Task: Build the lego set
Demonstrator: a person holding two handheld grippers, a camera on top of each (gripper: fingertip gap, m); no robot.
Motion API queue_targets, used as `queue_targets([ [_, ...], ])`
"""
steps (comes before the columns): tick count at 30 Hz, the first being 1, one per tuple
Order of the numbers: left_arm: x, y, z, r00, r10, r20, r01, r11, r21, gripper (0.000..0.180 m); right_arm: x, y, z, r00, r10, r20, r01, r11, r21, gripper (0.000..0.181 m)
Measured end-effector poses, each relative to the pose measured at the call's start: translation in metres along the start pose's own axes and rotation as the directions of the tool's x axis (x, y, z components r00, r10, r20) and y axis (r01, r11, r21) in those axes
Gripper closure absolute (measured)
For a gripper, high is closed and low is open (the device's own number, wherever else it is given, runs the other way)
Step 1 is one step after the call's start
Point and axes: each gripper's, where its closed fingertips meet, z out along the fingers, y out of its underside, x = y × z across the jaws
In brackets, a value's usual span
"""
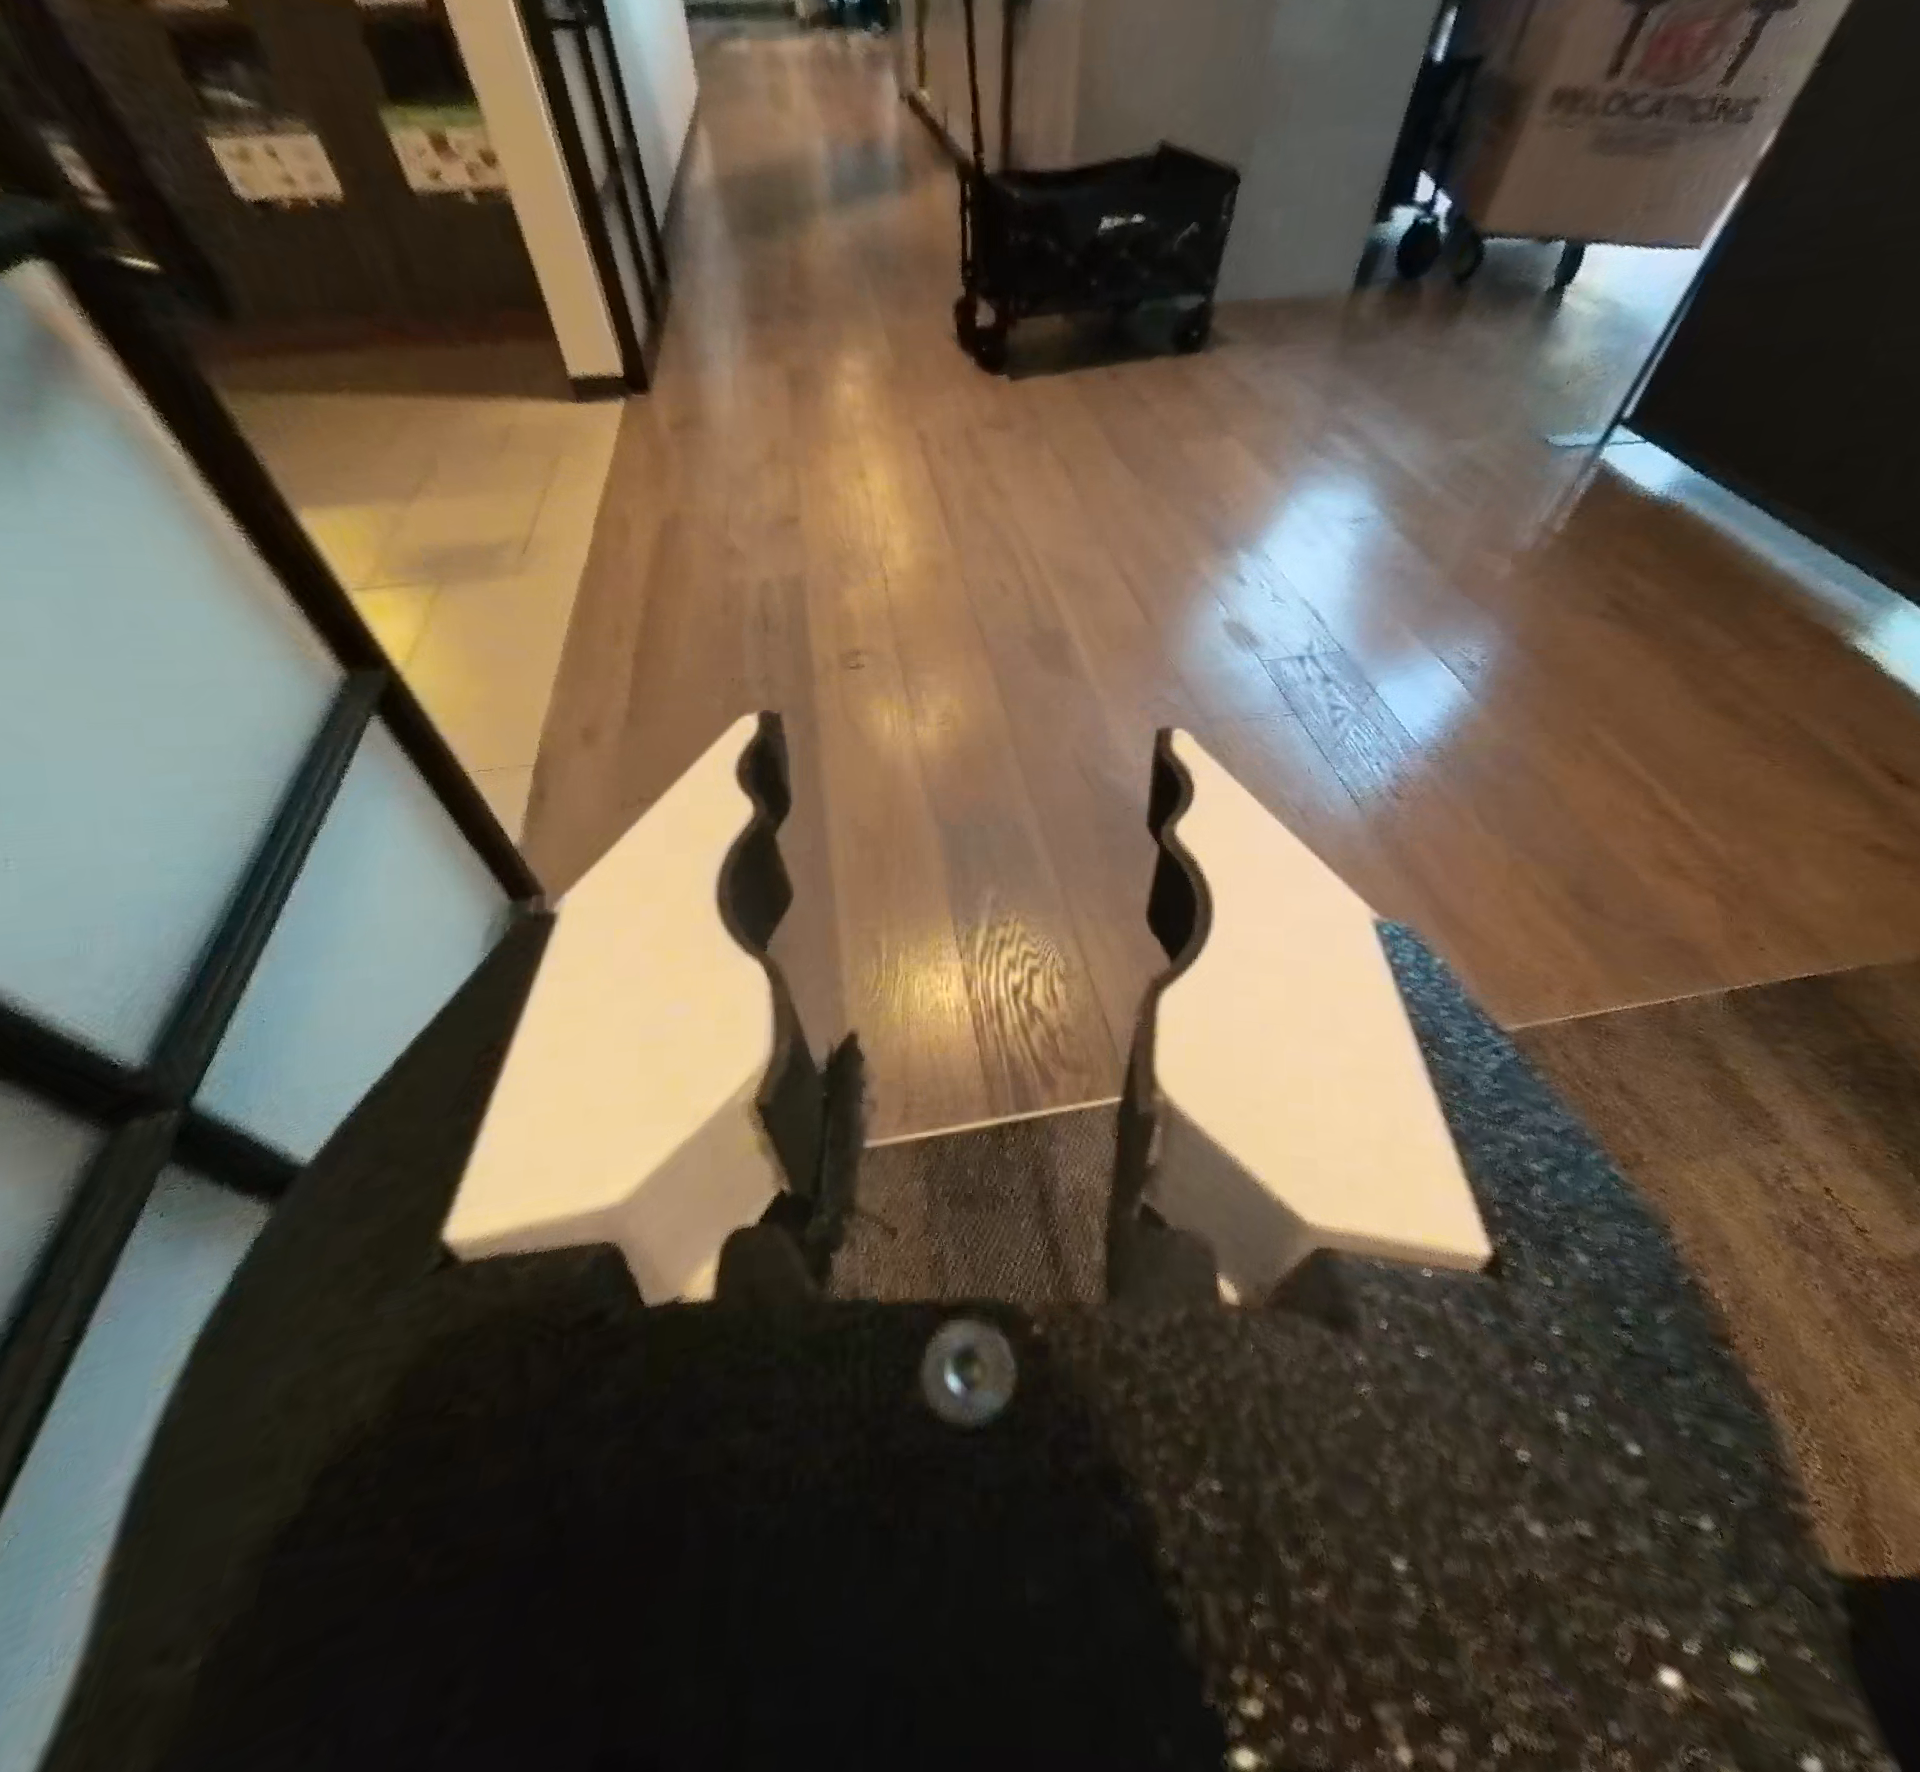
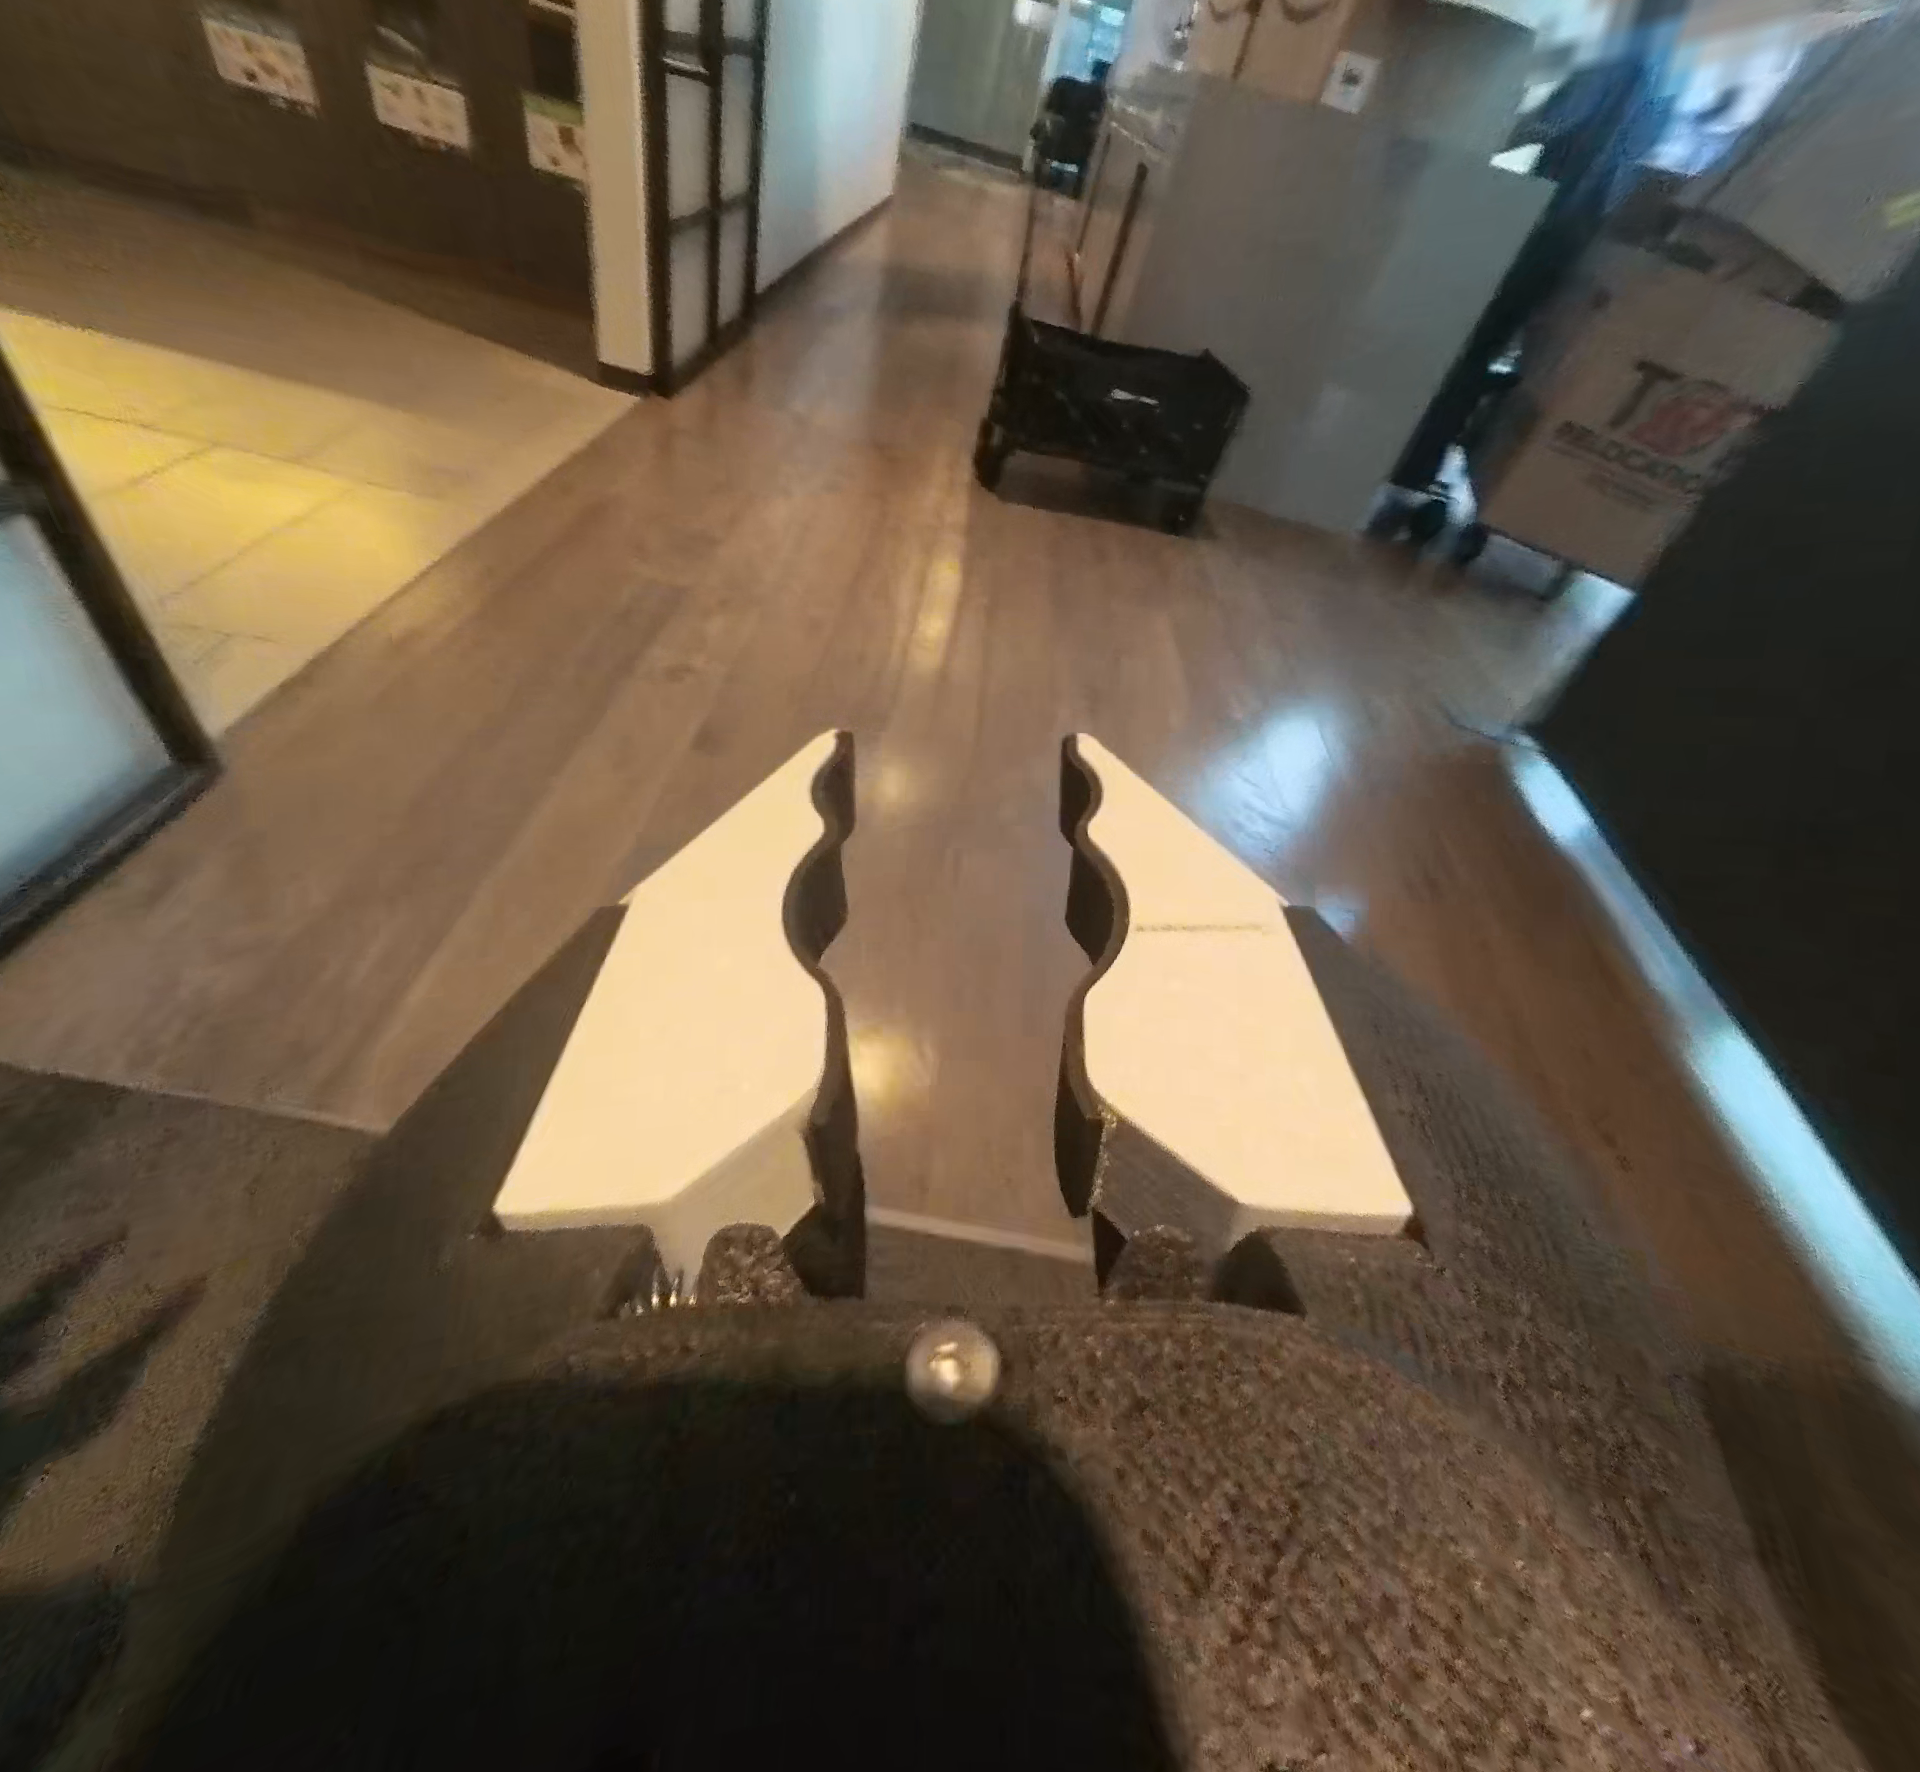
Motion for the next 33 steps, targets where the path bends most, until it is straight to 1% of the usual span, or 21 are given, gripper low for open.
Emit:
queue_targets([
  [4,-0.054,-0.040,0.103,1.000,-0.025,0.009,0.025,1.000,-0.003,0.111,-0.050,-0.073,0.171,0.988,-0.001,0.153,-0.011,0.997,0.079,0.143],
  [8,-0.122,-0.059,0.199,0.994,-0.103,0.033,0.103,0.995,-0.006,0.109,-0.133,-0.148,0.328,0.944,0.022,0.328,-0.086,0.979,0.184,0.143],
  [10,-0.156,-0.066,0.251,0.994,-0.097,0.043,0.096,0.995,0.005,0.110,-0.177,-0.177,0.403,0.921,0.023,0.388,-0.119,0.967,0.224,0.143],
  [12,-0.192,-0.074,0.308,0.997,-0.058,0.047,0.057,0.998,0.023,0.110,-0.218,-0.197,0.472,0.902,0.032,0.432,-0.149,0.959,0.241,0.143],
  [14,-0.227,-0.088,0.369,0.998,0.016,0.059,-0.018,0.999,0.029,0.112,-0.256,-0.207,0.537,0.890,0.033,0.454,-0.154,0.960,0.233,0.143],
  [16,-0.261,-0.109,0.429,0.993,0.092,0.075,-0.092,0.996,0.001,0.112,-0.283,-0.211,0.599,0.891,0.038,0.452,-0.131,0.976,0.177,0.143],
  [17,-0.272,-0.125,0.458,0.991,0.121,0.058,-0.121,0.993,-0.001,0.111,-0.296,-0.217,0.627,0.889,0.040,0.457,-0.121,0.981,0.150,0.143],
  [19,-0.294,-0.165,0.513,0.989,0.144,0.030,-0.145,0.988,0.053,0.113,-0.316,-0.242,0.677,0.874,0.004,0.485,-0.101,0.980,0.173,0.143],
  [21,-0.321,-0.195,0.569,0.994,0.112,0.018,-0.113,0.991,0.078,0.116,-0.326,-0.263,0.730,0.883,-0.047,0.468,-0.060,0.976,0.211,0.144],
  [25,-0.384,-0.237,0.681,0.999,-0.031,0.011,0.030,0.993,0.114,0.116,-0.318,-0.278,0.843,0.916,-0.064,0.397,-0.020,0.979,0.203,0.144],
  [28,-0.439,-0.252,0.765,0.996,-0.071,0.045,0.065,0.990,0.127,0.115,-0.284,-0.258,0.938,0.969,-0.093,0.228,0.065,0.990,0.128,0.145],
  [31,-0.500,-0.254,0.838,0.984,-0.137,0.112,0.123,0.985,0.121,0.115,-0.267,-0.253,1.038,0.983,-0.048,0.176,0.035,0.997,0.076,0.145],
  [33,-0.542,-0.259,0.878,0.974,-0.150,0.171,0.132,0.984,0.116,0.114,-0.269,-0.271,1.110,0.985,-0.032,0.170,0.016,0.995,0.095,0.144],
])
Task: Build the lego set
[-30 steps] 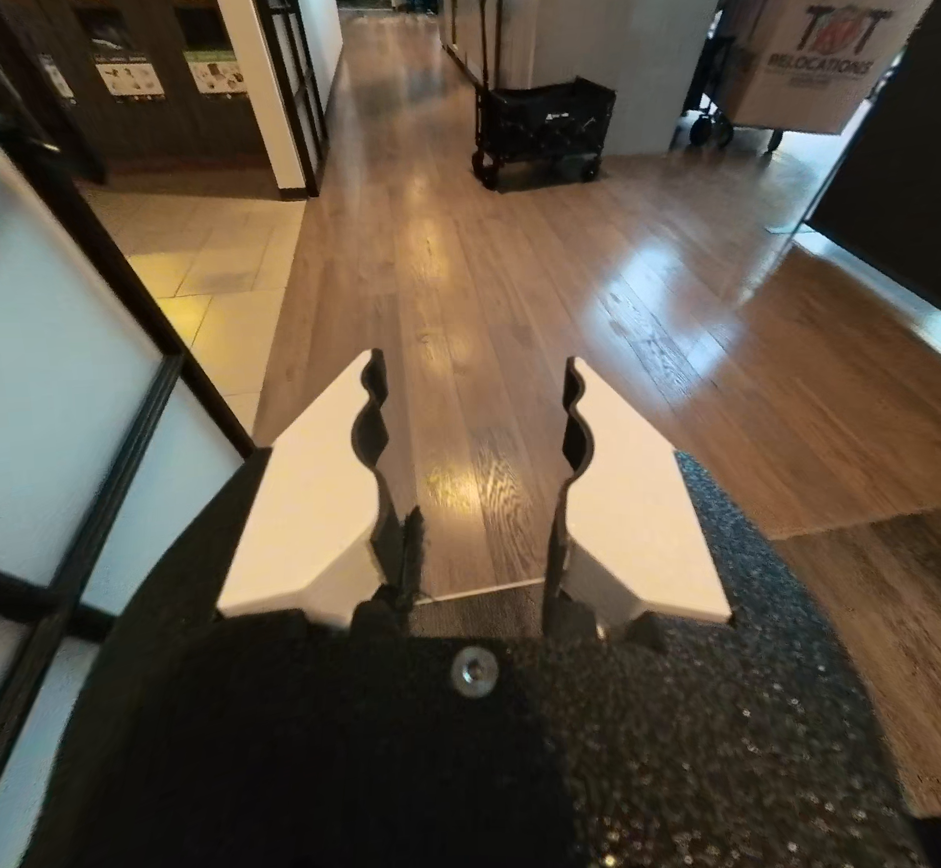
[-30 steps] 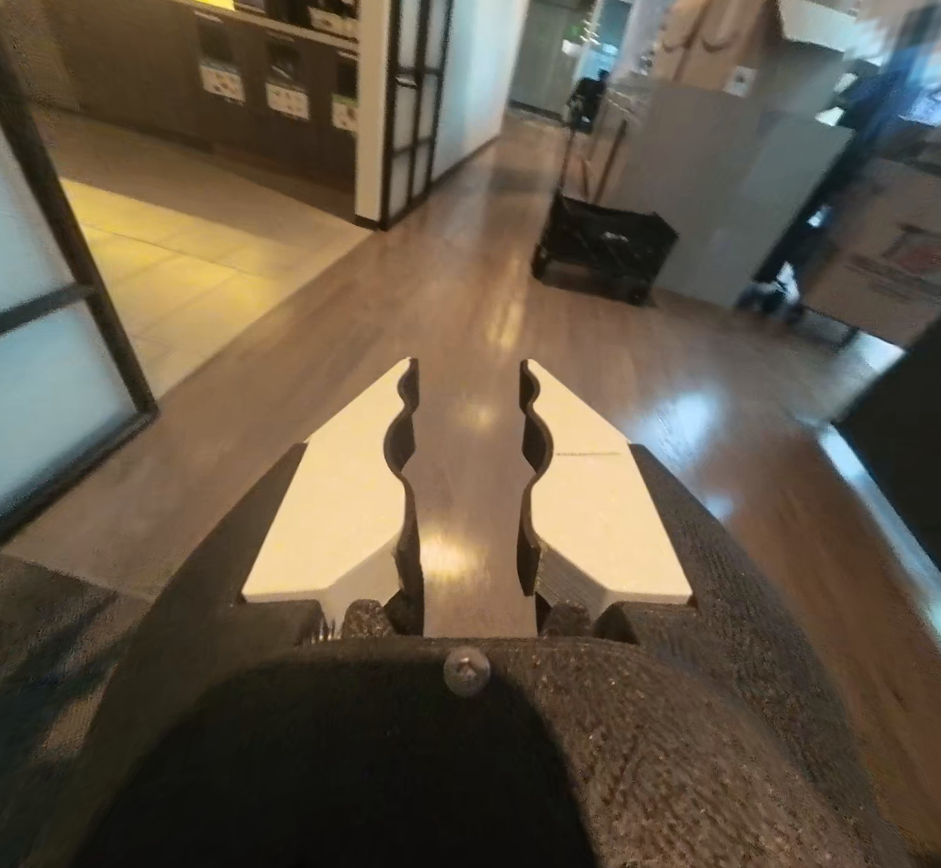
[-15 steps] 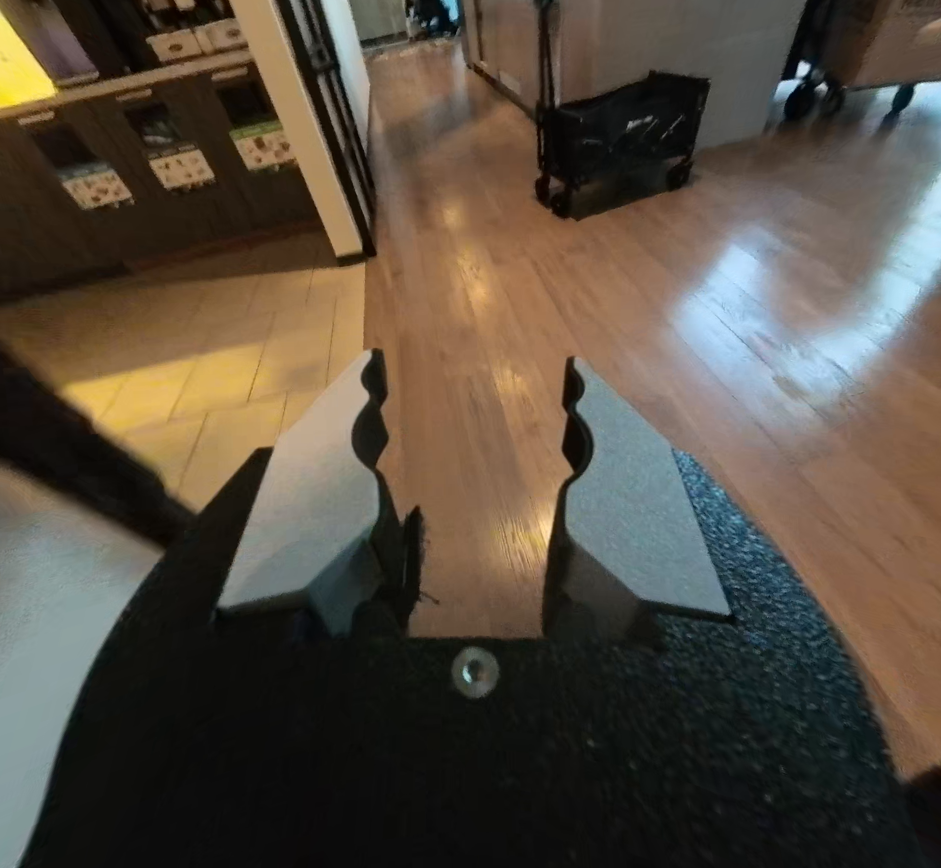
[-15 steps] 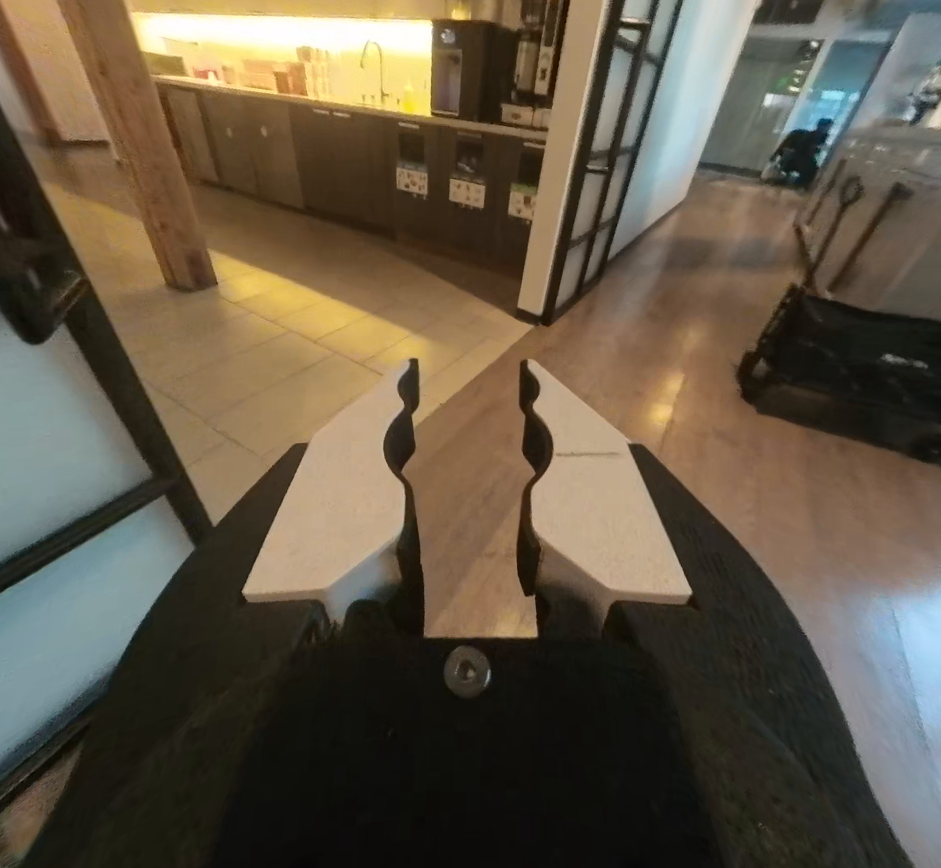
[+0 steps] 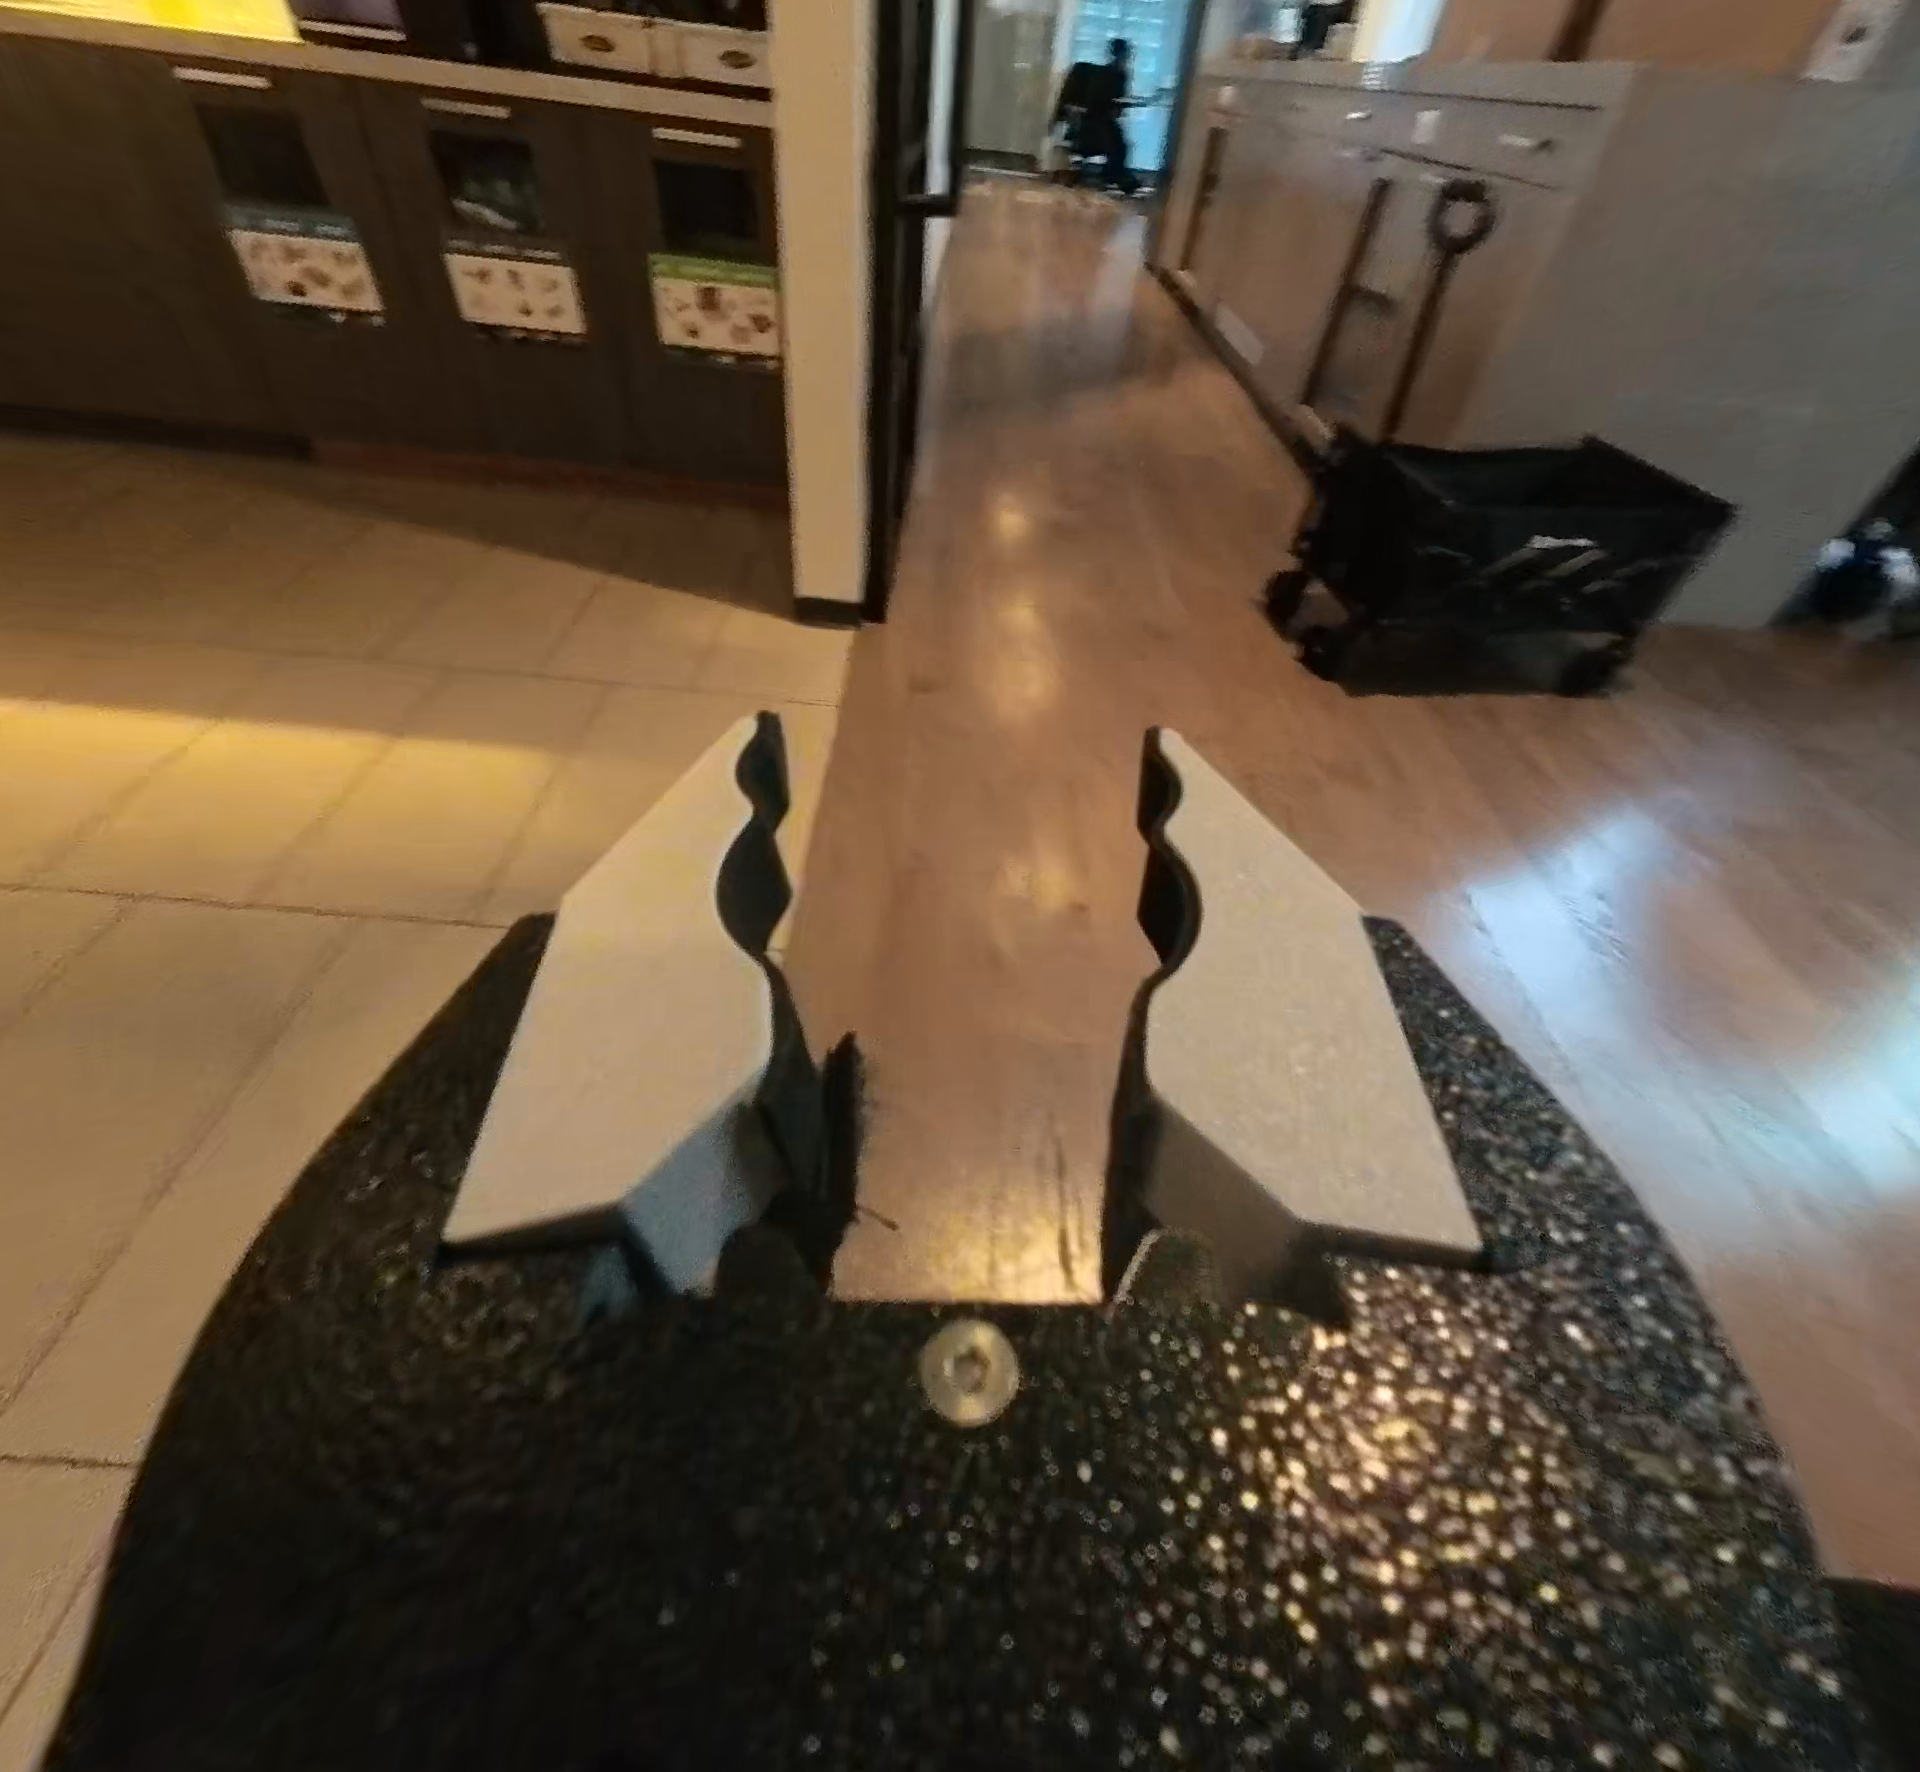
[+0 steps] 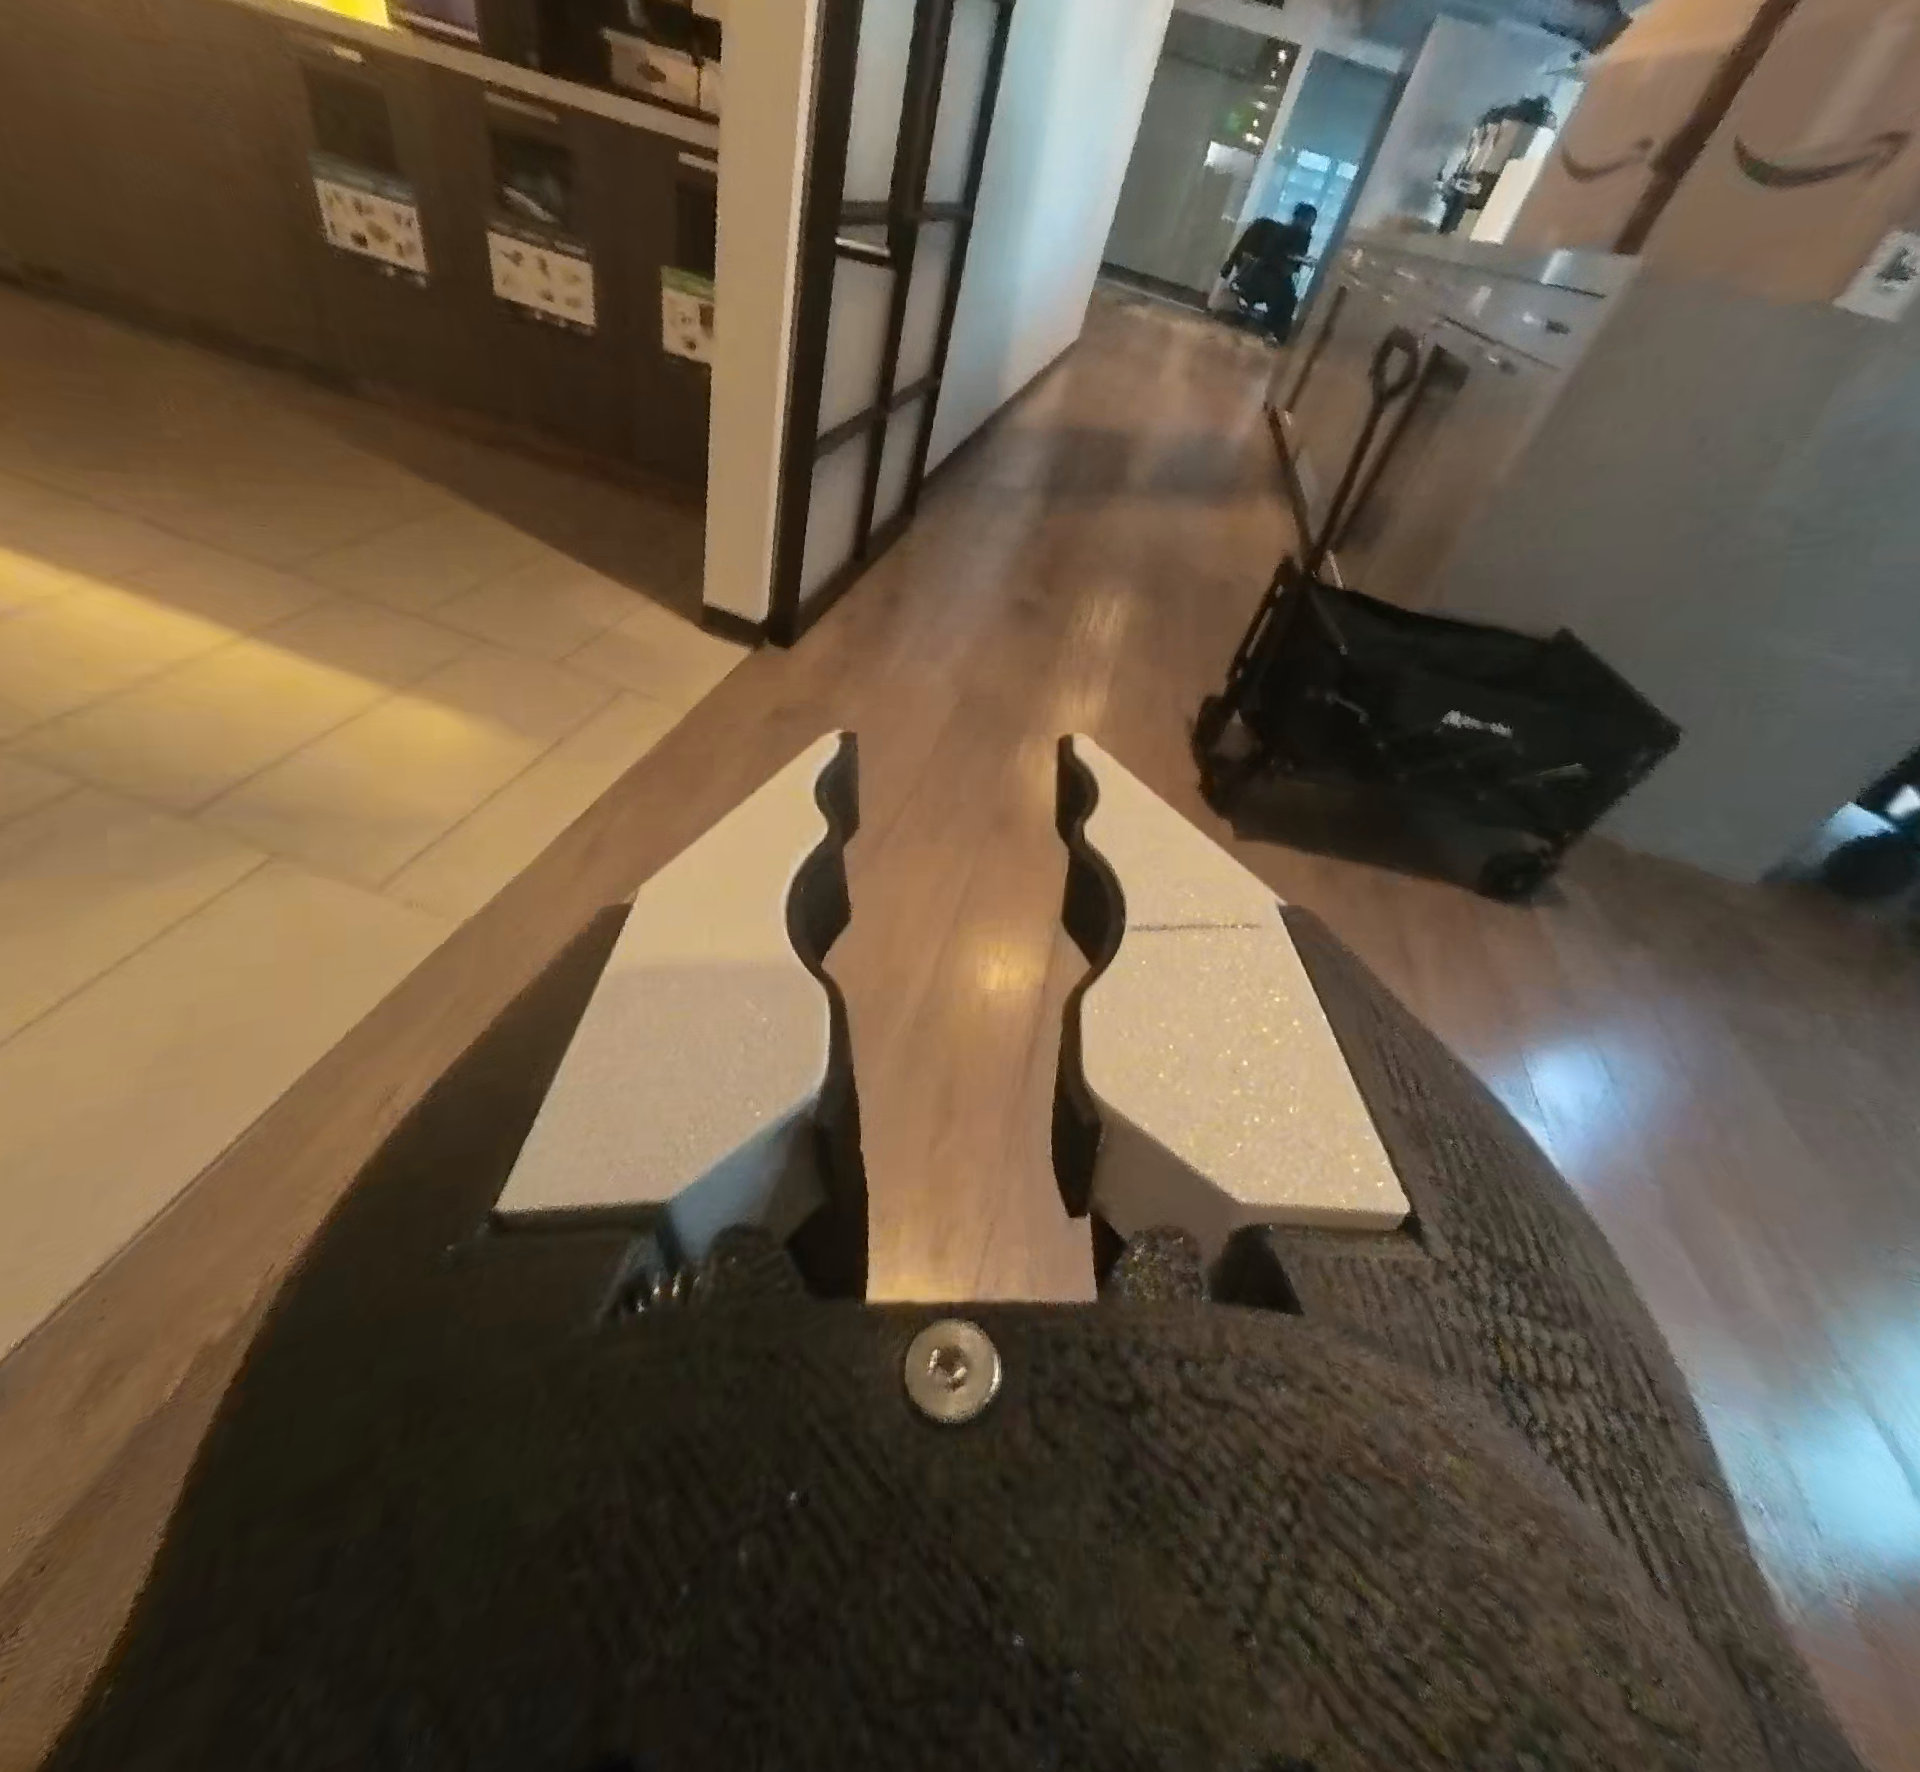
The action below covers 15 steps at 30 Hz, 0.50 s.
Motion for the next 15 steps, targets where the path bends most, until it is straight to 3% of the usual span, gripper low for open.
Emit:
queue_targets([
  [2,-0.037,-0.008,0.043,0.995,-0.012,0.100,0.015,1.000,-0.028,0.114,-0.003,-0.019,0.082,1.000,0.009,0.025,-0.009,1.000,-0.001,0.144],
  [7,-0.114,-0.056,0.133,0.974,0.065,0.218,-0.066,0.998,-0.003,0.115,-0.097,-0.097,0.269,0.959,0.001,0.283,-0.021,0.997,0.069,0.139],
  [12,-0.227,-0.062,0.180,0.914,-0.070,0.399,0.055,0.997,0.048,0.107,-0.265,-0.173,0.426,0.829,-0.023,0.558,-0.089,0.981,0.173,0.135],
  [15,-0.300,-0.054,0.201,0.865,-0.069,0.496,0.051,0.997,0.049,0.106,-0.375,-0.211,0.493,0.739,-0.028,0.673,-0.164,0.962,0.220,0.129],
])
